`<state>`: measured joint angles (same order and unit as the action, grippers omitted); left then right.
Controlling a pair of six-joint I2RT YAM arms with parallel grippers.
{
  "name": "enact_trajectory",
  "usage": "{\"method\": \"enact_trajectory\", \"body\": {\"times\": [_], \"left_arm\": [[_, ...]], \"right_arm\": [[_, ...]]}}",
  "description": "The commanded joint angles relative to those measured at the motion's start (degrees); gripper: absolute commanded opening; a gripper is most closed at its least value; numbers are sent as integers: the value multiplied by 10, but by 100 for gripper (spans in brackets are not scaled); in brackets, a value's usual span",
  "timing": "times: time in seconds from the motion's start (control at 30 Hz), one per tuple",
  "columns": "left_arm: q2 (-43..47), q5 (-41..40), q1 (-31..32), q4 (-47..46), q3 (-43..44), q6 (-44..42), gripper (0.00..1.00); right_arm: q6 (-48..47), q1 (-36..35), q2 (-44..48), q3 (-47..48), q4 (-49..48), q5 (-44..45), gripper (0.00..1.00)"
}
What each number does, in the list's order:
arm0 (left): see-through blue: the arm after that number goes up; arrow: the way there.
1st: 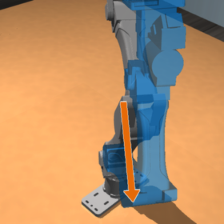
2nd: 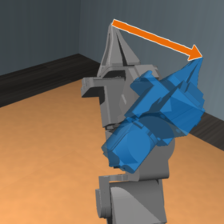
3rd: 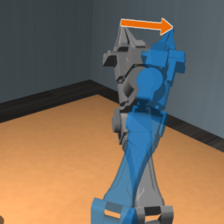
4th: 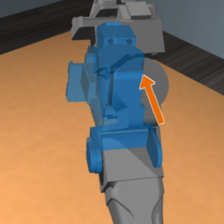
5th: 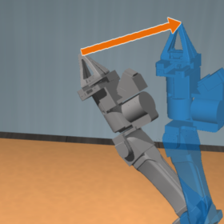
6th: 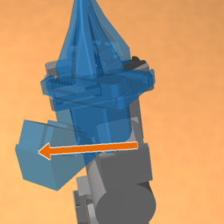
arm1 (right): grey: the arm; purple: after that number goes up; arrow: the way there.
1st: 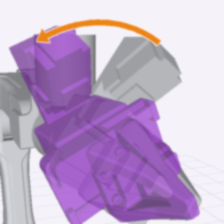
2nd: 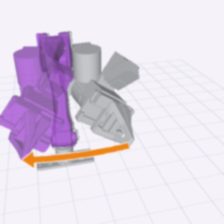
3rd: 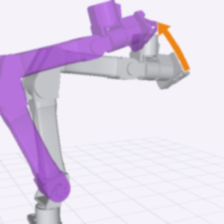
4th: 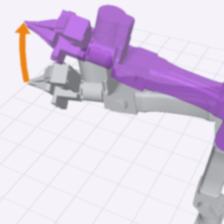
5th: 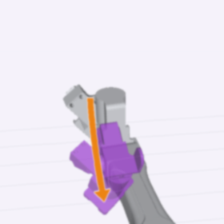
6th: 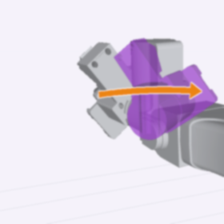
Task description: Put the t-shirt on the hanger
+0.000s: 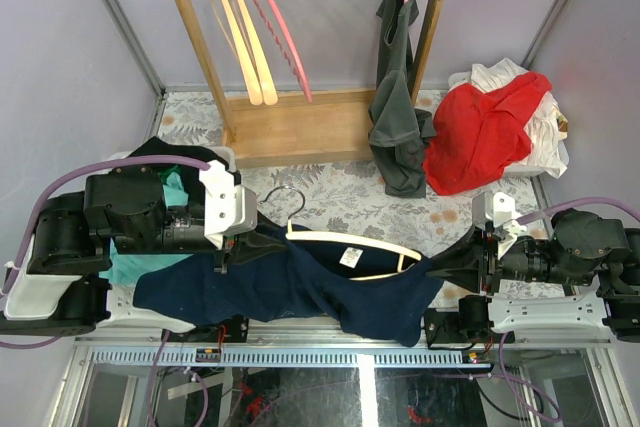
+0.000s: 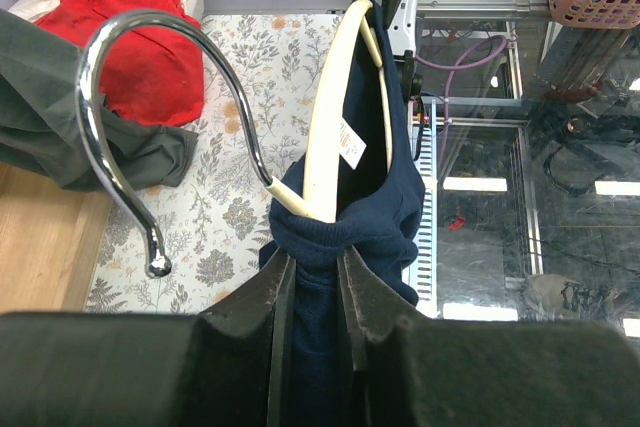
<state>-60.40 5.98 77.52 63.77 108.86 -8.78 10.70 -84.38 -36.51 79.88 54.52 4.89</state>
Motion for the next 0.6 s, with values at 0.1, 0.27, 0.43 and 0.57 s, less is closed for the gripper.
{"method": "enact_trajectory", "body": {"times": [0.1, 0.27, 0.43, 0.57], "left_arm": [[7, 11, -2, -57, 2, 6, 0], [-3, 17, -3, -56, -1, 6, 0], [-9, 24, -1, -60, 1, 5, 0], [-8, 29, -2, -61, 4, 4, 0]], "right_arm": [[-5, -2, -5, 26, -18, 7, 25], [-5, -1, -9, 39, -11, 20, 18], [-2, -1, -18, 46, 3, 32, 44], [1, -1, -6, 33, -2, 35, 48]]}}
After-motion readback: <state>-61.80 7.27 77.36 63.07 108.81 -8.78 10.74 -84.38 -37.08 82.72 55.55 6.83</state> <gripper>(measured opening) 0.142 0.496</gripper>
